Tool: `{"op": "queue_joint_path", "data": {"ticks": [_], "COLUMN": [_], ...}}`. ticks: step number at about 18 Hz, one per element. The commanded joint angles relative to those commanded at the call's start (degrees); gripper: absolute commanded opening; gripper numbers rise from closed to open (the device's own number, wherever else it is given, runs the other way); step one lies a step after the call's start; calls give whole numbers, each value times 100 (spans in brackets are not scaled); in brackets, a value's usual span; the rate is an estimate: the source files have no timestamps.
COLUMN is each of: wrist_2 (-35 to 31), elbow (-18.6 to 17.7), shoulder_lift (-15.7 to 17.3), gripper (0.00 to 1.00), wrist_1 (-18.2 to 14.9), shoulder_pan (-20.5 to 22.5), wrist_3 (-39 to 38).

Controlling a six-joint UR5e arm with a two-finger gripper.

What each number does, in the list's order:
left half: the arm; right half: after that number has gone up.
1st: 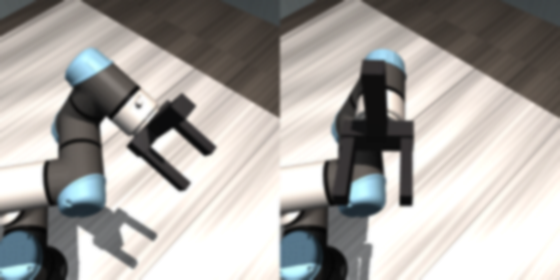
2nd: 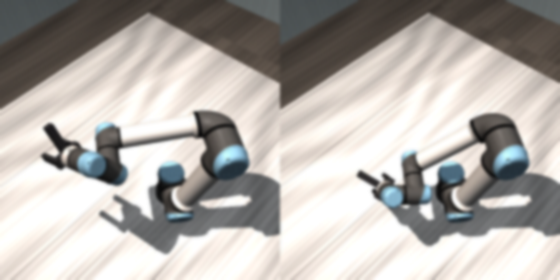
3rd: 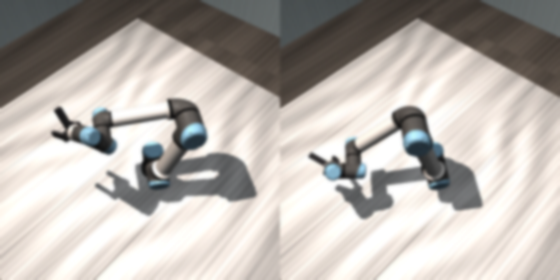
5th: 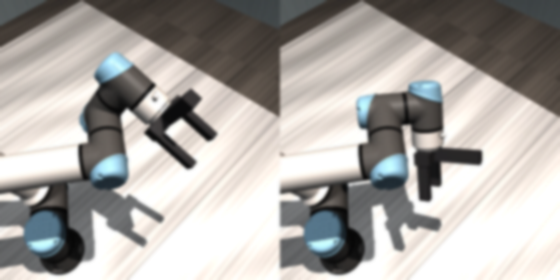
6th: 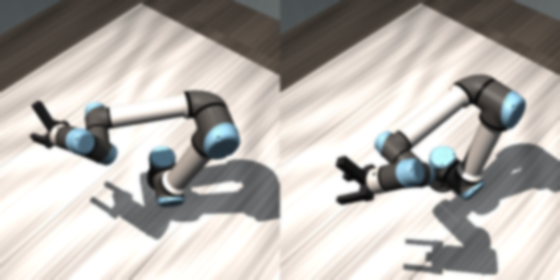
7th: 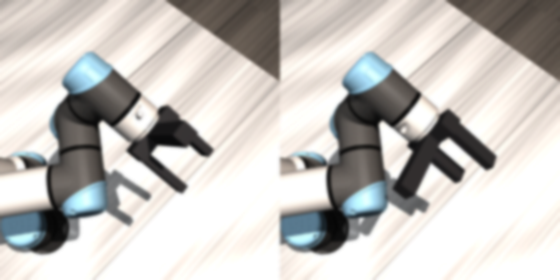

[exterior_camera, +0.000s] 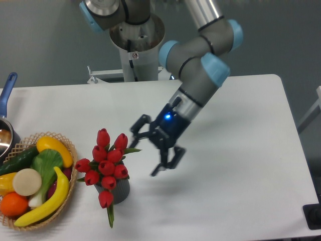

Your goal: Insert the flowers into the vase

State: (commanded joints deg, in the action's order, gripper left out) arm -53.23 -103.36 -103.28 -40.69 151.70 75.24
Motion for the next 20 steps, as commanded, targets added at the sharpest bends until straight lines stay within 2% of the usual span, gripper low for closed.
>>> {"op": "queue_joint_path", "data": {"ticks": [3, 4, 5, 6, 7, 10, 11, 12, 14, 18, 20], "wrist_2": [-485, -973, -1779, -2283, -2349, -2358, -2358, -2358, -2358, -2271, -2227], "elbow": [149, 254, 333, 369, 378, 501, 693, 851, 1054, 1099, 1108], "shoulder_lift": [255, 378, 544, 633, 677, 958, 994, 1020, 1038, 1187, 1179], "gripper": [100, 100, 100, 100, 100, 100, 100, 100, 100, 100, 100], "wrist_1": [-17, -44, -87, -271, -403, -1175, -1691, -2053, -2599, -3277, -3305], "shoulder_pan": [307, 369, 378, 404, 457, 755, 869, 897, 1098, 1573, 1582], "wrist_3": [-88, -80, -36, -18, 26, 910, 1349, 1597, 2010, 3064, 3172]}}
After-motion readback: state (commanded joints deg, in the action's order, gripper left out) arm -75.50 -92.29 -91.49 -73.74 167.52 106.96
